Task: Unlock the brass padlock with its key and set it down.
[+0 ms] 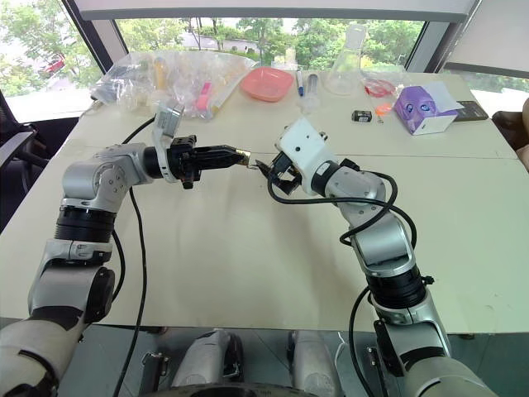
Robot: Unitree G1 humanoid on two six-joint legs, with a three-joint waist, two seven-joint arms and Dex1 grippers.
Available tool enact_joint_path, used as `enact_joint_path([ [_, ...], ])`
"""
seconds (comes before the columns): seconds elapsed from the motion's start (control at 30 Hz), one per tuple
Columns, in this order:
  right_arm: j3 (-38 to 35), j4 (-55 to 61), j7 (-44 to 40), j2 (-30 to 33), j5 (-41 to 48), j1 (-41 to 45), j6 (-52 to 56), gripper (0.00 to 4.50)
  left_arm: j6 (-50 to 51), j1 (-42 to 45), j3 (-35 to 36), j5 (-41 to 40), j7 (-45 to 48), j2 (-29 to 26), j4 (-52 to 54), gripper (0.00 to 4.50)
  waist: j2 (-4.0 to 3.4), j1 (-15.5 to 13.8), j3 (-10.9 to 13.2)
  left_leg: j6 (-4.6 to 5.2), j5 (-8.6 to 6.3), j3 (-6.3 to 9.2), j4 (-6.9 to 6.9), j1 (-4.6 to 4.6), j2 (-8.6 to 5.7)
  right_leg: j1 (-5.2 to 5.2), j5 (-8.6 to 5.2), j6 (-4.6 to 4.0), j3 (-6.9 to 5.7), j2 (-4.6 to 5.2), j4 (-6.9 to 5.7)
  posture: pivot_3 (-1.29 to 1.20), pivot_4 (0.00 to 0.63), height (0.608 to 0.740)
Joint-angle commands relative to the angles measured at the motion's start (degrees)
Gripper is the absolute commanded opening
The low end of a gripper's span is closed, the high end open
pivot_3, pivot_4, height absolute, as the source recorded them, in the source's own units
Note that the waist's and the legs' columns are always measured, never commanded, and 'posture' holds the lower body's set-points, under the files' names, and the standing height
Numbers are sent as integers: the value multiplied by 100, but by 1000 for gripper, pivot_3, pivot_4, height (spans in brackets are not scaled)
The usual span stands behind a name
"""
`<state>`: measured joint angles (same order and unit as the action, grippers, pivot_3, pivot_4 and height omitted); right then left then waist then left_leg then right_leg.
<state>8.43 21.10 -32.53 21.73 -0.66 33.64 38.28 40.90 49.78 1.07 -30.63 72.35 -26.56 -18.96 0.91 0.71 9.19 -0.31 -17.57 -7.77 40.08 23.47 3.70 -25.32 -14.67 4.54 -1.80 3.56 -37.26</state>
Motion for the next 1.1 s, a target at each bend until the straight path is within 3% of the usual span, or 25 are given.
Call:
enact_joint_path([
  [0.03, -8, 233, -93, 137, 139, -78, 50, 4467, -244, 98, 67, -33, 9, 4, 83, 0, 0, 2, 0, 0, 0, 1, 0, 0, 0, 0, 0, 0, 0, 0, 0, 0, 150, 733],
  [0.43, -291, 1081, -214, 780, 447, -473, 983, 4467, -668, 279, -116, 212, 40, 247, -542, 0, 0, -14, 0, 1, 0, 1, 0, 0, 0, 0, 0, 0, 0, 0, 1, 0, 150, 733],
  [0.6, -699, 2348, -854, 1731, 1274, -790, 2534, 4467, -464, 160, -187, 280, -371, 693, -879, 0, -1, -51, 0, 6, -3, 9, 1, 4, -3, 2, 0, 0, 0, 2, 7, 0, 150, 733],
  [0.8, -858, 3013, -1126, 2433, 1965, -1187, 3409, 4467, -86, -100, -745, 567, -428, 1164, -1210, 0, 2, -7, -1, 40, -23, 14, 0, 1, -3, 3, 0, 0, 0, 1, 7, 0, 150, 733],
  [1.1, -759, 2956, -587, 2471, 2083, -1187, 3576, 4467, -15, 432, -718, 918, -934, 1758, -2630, 0, 4, -14, 0, 48, -27, 18, 1, 2, -4, 1, 0, -1, 0, 1, 8, 0, 150, 733],
])
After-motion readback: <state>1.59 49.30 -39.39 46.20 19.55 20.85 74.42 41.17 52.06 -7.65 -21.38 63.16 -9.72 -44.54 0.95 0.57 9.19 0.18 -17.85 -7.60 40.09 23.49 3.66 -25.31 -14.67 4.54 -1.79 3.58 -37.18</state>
